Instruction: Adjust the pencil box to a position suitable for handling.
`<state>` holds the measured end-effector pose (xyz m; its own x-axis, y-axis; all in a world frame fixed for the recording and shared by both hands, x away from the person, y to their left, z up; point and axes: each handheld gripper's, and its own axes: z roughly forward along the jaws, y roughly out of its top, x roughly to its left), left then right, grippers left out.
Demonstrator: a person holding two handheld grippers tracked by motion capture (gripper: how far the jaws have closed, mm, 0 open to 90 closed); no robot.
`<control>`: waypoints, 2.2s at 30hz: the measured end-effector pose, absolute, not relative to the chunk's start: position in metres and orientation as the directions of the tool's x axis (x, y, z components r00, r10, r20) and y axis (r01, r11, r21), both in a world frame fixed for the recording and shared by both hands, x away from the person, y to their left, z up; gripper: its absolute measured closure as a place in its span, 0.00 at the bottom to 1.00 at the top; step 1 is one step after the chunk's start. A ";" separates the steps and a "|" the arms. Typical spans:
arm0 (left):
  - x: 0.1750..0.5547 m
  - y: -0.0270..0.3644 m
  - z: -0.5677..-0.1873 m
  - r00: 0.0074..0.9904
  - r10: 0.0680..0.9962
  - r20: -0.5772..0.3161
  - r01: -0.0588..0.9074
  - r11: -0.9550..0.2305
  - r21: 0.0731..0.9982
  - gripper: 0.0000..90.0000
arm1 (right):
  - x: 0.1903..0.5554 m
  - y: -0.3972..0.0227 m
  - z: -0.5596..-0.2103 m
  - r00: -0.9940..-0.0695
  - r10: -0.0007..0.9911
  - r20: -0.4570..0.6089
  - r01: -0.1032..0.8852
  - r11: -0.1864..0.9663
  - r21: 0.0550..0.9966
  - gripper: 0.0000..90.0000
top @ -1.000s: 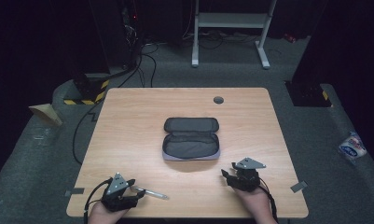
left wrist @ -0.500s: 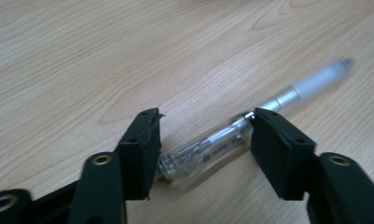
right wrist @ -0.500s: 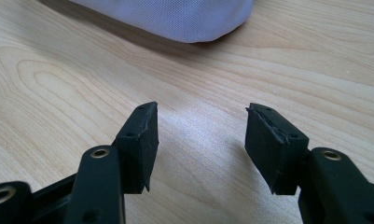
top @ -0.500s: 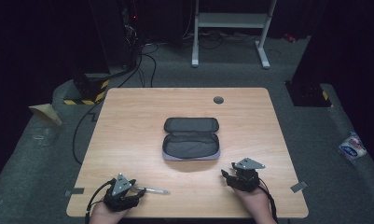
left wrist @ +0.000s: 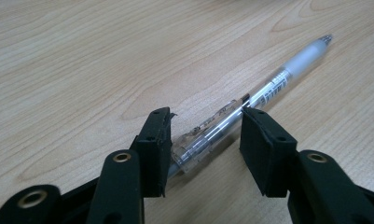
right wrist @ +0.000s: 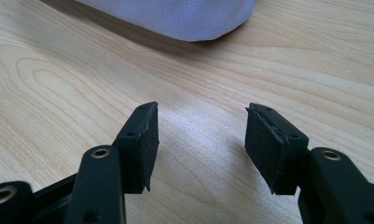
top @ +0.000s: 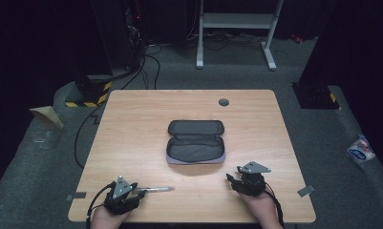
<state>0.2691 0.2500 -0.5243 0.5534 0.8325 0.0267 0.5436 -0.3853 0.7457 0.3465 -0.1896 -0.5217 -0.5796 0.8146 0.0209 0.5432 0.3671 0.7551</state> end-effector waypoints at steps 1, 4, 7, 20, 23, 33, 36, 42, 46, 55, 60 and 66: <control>0.269 0.250 -0.524 0.553 0.833 0.027 0.544 -0.385 0.746 0.61 | 0.347 -0.190 -0.522 -0.580 0.814 0.020 0.543 0.368 0.755 0.49; 0.270 0.251 -0.524 0.551 0.834 0.026 0.544 -0.382 0.747 0.63 | 0.347 -0.190 -0.522 -0.581 0.814 0.021 0.543 0.368 0.755 0.49; 0.269 0.253 -0.524 0.555 0.831 0.034 0.539 -0.391 0.746 0.66 | 0.347 -0.190 -0.522 -0.580 0.814 0.024 0.545 0.366 0.754 0.49; 0.268 0.254 -0.524 0.557 0.830 0.033 0.536 -0.390 0.748 0.76 | 0.348 -0.190 -0.522 -0.582 0.813 0.028 0.549 0.368 0.751 0.49; 0.267 0.256 -0.524 0.552 0.833 0.026 0.541 -0.382 0.749 0.78 | 0.348 -0.190 -0.522 -0.582 0.813 0.028 0.550 0.368 0.749 0.49; 0.270 0.253 -0.522 0.554 0.832 0.016 0.544 -0.376 0.750 0.73 | 0.349 -0.190 -0.523 -0.585 0.810 0.042 0.562 0.367 0.741 0.49; 0.273 0.249 -0.522 0.558 0.830 0.008 0.539 -0.369 0.757 0.70 | 0.350 -0.190 -0.523 -0.583 0.810 0.053 0.568 0.360 0.741 0.49; 0.280 0.240 -0.524 0.577 0.817 0.007 0.542 -0.389 0.745 0.62 | 0.351 -0.194 -0.522 -0.575 0.814 0.087 0.587 0.336 0.736 0.46; 0.285 0.236 -0.524 0.579 0.815 0.015 0.539 -0.397 0.743 0.61 | 0.349 -0.201 -0.519 -0.568 0.817 0.095 0.575 0.312 0.756 0.44; 0.294 0.226 -0.524 0.606 0.795 0.023 0.515 -0.414 0.751 0.70 | 0.346 -0.228 -0.518 -0.500 0.865 0.042 0.583 0.300 0.755 0.45; 0.295 0.225 -0.526 0.606 0.795 0.015 0.511 -0.403 0.759 0.64 | 0.346 -0.235 -0.520 -0.481 0.874 0.062 0.606 0.281 0.744 0.46; 0.294 0.225 -0.527 0.604 0.797 0.012 0.509 -0.398 0.763 0.67 | 0.346 -0.231 -0.522 -0.482 0.876 0.027 0.596 0.305 0.743 0.46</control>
